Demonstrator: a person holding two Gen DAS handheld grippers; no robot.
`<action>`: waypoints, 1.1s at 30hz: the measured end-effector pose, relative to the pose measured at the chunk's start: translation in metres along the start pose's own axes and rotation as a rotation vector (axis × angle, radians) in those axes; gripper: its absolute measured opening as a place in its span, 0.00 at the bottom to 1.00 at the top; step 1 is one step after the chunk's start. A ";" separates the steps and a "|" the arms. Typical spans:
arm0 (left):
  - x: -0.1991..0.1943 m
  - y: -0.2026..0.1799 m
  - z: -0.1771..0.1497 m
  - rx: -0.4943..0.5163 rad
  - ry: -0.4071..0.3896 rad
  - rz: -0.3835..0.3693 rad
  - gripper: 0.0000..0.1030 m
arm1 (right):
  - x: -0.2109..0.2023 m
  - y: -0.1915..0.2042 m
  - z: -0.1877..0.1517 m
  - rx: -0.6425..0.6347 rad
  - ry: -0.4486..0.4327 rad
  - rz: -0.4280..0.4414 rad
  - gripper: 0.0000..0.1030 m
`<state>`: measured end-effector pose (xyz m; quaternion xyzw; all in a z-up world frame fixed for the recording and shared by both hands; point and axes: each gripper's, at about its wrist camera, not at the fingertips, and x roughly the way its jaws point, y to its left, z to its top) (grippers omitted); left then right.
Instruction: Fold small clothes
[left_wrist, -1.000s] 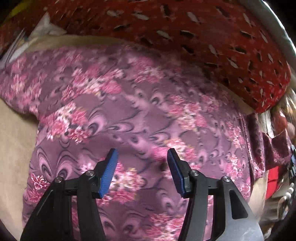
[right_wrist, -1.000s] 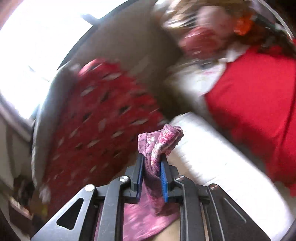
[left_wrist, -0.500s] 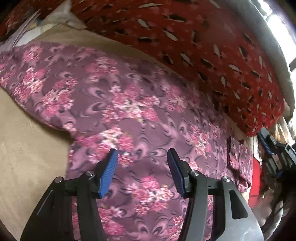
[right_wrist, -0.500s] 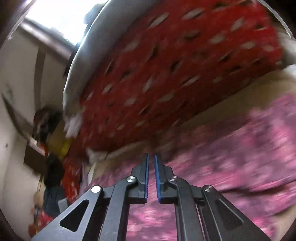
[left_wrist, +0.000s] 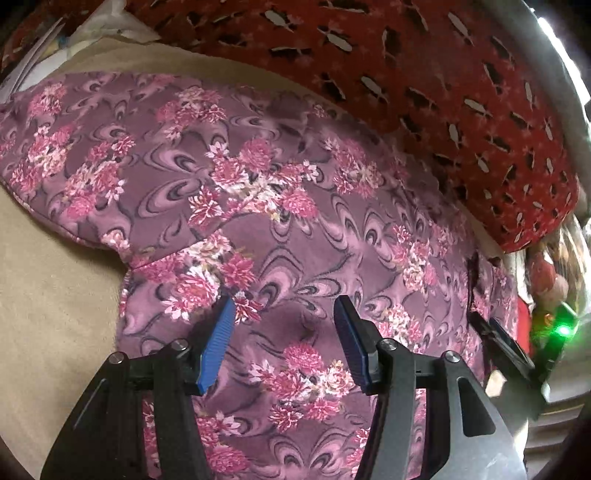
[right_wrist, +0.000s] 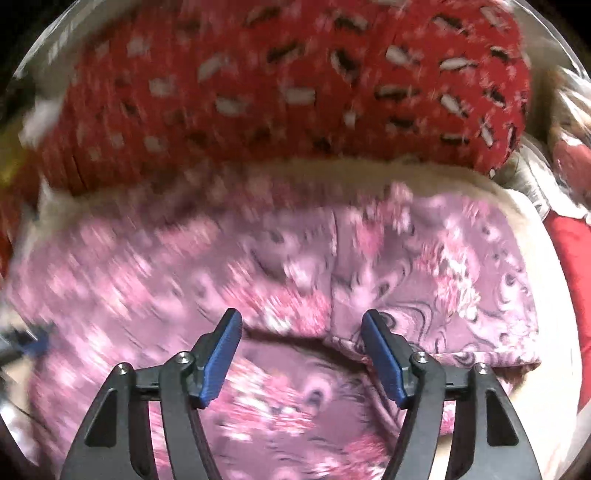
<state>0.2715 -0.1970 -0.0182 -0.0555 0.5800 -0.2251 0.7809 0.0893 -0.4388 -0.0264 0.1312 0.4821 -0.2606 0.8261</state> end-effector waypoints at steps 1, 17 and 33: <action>0.000 0.000 0.000 0.004 0.000 0.002 0.53 | 0.004 0.000 -0.002 -0.020 -0.014 -0.014 0.69; -0.022 0.012 0.009 -0.029 -0.037 -0.027 0.53 | -0.048 0.060 0.043 0.083 -0.156 0.474 0.15; -0.051 0.038 0.022 -0.091 -0.088 -0.071 0.53 | 0.011 0.173 0.003 0.154 0.169 0.798 0.23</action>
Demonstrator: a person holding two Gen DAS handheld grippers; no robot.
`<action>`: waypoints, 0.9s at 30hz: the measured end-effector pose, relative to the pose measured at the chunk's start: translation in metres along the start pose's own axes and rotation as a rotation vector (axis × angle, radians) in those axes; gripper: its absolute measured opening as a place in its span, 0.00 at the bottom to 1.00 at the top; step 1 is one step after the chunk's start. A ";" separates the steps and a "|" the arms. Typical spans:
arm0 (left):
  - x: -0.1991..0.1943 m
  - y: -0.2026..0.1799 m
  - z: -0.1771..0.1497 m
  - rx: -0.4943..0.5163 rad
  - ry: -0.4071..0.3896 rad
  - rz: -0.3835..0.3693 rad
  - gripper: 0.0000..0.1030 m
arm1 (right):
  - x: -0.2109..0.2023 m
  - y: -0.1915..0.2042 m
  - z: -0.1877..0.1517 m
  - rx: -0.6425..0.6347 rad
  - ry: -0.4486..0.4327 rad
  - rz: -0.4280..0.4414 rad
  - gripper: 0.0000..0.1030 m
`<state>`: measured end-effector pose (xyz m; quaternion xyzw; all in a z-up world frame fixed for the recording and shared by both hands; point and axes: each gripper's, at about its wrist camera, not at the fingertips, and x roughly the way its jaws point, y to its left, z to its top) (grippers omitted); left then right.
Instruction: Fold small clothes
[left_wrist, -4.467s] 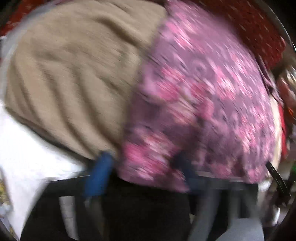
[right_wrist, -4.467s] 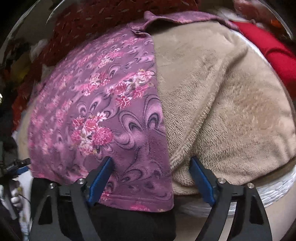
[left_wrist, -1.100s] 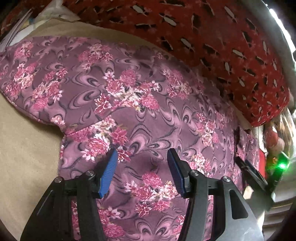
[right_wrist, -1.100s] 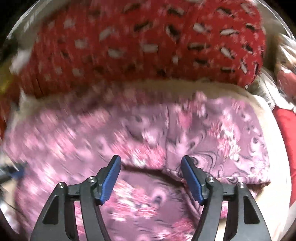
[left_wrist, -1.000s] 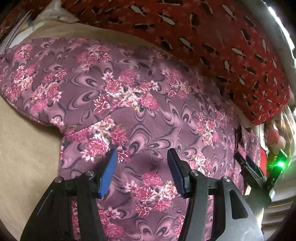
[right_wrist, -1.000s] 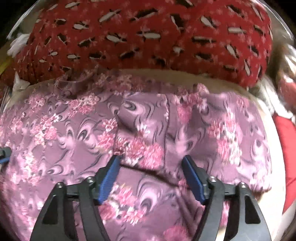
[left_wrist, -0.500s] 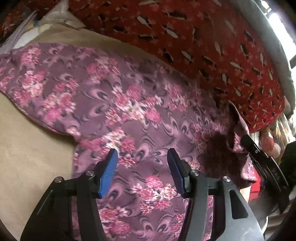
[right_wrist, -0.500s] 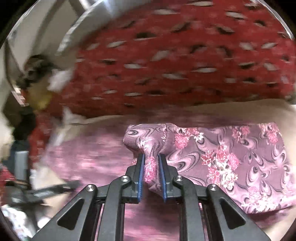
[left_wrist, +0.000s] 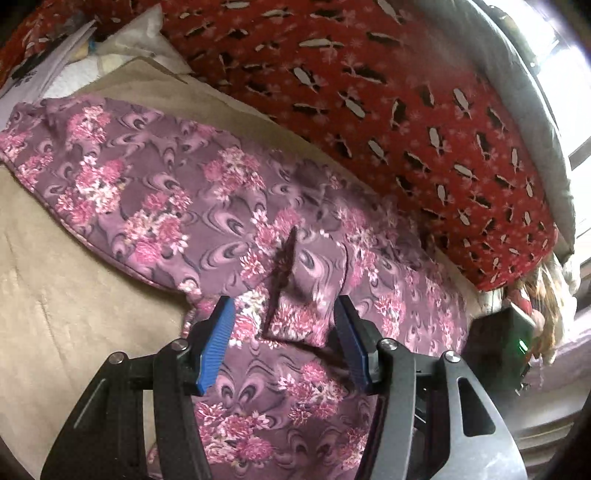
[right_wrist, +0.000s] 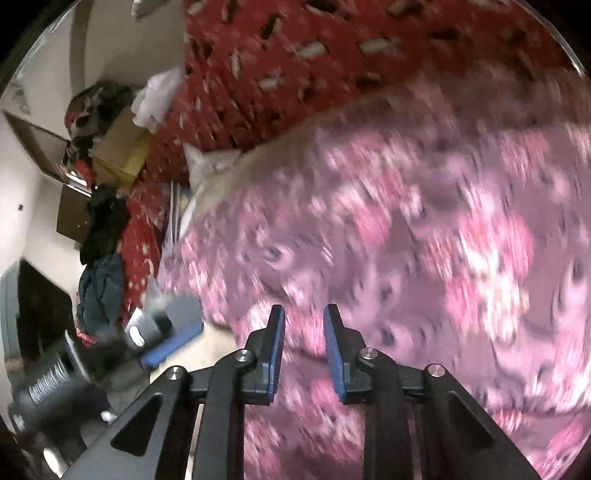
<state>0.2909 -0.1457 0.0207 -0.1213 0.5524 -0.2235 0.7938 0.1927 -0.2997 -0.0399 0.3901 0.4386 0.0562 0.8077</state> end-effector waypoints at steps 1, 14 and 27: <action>0.002 0.000 -0.001 -0.002 0.010 0.000 0.56 | -0.014 -0.003 -0.005 -0.001 -0.032 0.004 0.27; 0.060 -0.042 -0.026 0.099 0.070 0.111 0.60 | -0.175 -0.152 -0.046 0.240 -0.332 -0.383 0.40; -0.035 0.044 0.035 -0.094 -0.109 0.156 0.60 | -0.045 -0.004 -0.006 -0.104 -0.223 -0.180 0.45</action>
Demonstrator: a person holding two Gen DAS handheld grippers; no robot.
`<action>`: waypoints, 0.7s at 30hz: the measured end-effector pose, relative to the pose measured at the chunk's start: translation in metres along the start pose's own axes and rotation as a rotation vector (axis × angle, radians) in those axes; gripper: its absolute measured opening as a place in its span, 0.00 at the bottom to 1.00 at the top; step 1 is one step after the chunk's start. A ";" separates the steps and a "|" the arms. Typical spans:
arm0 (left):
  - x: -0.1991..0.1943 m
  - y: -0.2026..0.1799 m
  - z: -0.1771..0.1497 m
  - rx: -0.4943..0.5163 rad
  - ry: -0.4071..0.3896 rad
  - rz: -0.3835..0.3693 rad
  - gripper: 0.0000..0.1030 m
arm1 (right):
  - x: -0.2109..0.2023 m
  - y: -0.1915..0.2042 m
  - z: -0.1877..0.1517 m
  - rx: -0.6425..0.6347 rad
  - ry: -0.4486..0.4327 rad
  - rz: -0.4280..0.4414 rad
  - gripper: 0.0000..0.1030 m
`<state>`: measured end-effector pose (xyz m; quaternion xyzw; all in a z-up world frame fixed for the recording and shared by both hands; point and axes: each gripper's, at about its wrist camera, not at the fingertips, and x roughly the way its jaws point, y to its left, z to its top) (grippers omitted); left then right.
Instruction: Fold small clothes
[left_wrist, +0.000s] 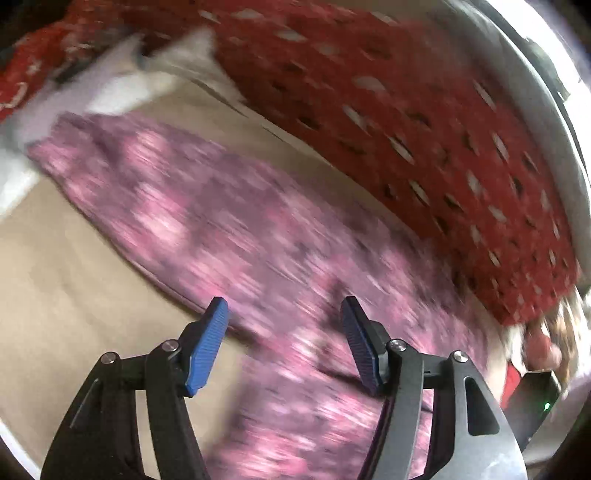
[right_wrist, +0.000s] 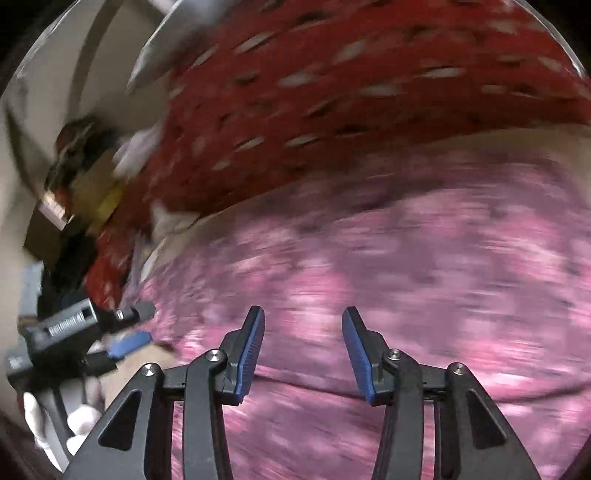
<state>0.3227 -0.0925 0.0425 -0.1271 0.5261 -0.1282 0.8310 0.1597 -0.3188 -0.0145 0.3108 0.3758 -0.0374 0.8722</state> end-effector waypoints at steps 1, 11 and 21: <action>-0.002 0.015 0.011 -0.017 -0.004 0.023 0.60 | 0.011 0.014 -0.002 -0.024 0.012 0.012 0.45; 0.010 0.203 0.104 -0.306 0.034 0.213 0.60 | 0.068 0.067 -0.036 -0.261 0.016 -0.061 0.70; 0.041 0.250 0.117 -0.605 -0.034 -0.079 0.07 | 0.065 0.062 -0.035 -0.234 0.004 -0.014 0.72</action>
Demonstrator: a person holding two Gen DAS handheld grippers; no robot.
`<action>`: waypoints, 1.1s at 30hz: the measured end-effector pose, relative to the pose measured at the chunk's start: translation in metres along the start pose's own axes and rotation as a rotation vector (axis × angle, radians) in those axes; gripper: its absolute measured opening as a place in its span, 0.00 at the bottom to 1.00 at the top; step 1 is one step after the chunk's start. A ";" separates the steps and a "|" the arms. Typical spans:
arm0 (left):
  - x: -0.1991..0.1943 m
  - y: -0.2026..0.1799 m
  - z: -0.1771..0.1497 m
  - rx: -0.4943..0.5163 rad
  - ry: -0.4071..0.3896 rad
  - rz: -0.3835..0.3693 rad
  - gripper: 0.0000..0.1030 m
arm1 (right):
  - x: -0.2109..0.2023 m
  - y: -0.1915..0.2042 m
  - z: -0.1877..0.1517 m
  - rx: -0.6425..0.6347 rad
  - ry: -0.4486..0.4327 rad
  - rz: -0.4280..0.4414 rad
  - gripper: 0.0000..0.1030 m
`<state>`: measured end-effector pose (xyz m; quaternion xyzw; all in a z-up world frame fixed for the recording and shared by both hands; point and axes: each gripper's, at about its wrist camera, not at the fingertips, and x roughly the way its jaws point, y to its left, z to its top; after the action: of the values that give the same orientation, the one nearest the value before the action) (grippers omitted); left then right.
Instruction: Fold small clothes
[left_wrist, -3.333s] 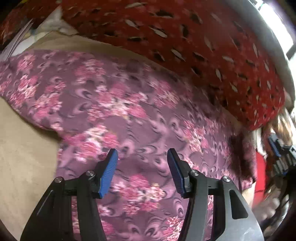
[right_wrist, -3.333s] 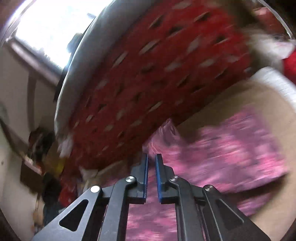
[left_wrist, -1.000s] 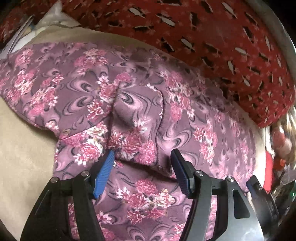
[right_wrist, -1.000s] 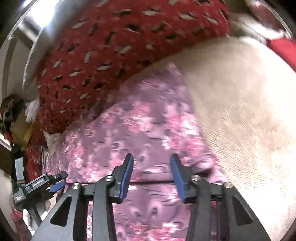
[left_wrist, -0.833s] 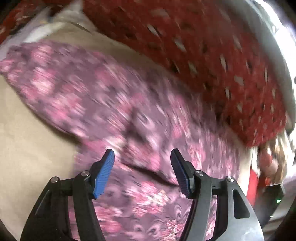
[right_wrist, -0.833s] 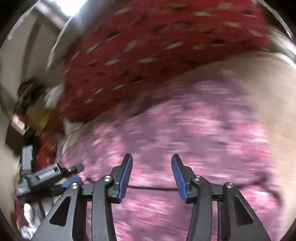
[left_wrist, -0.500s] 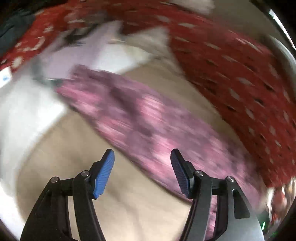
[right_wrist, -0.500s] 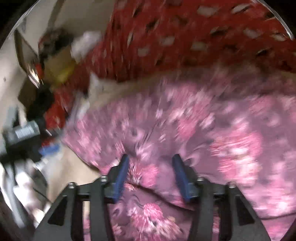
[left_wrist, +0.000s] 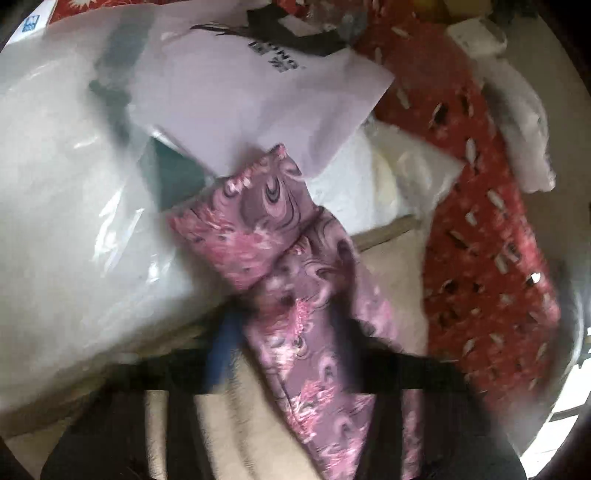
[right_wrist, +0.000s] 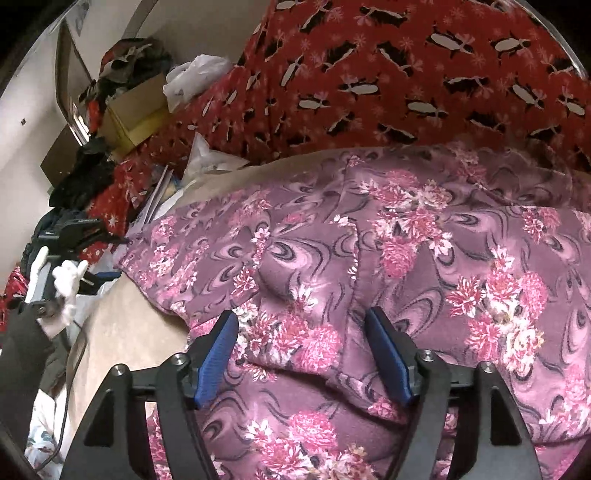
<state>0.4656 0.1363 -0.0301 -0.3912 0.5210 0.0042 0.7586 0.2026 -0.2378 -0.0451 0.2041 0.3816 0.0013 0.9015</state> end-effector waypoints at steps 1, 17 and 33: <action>0.002 -0.002 0.001 0.000 0.019 -0.025 0.03 | -0.001 -0.001 -0.001 0.005 -0.002 0.006 0.72; -0.089 -0.147 -0.123 0.443 -0.006 -0.150 0.02 | -0.047 -0.021 0.012 0.061 0.007 -0.080 0.71; -0.007 -0.233 -0.361 0.688 0.295 -0.154 0.03 | -0.135 -0.142 -0.048 0.097 -0.052 -0.400 0.78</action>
<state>0.2745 -0.2389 0.0581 -0.1482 0.5644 -0.2843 0.7607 0.0525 -0.3718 -0.0349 0.1674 0.3905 -0.2012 0.8826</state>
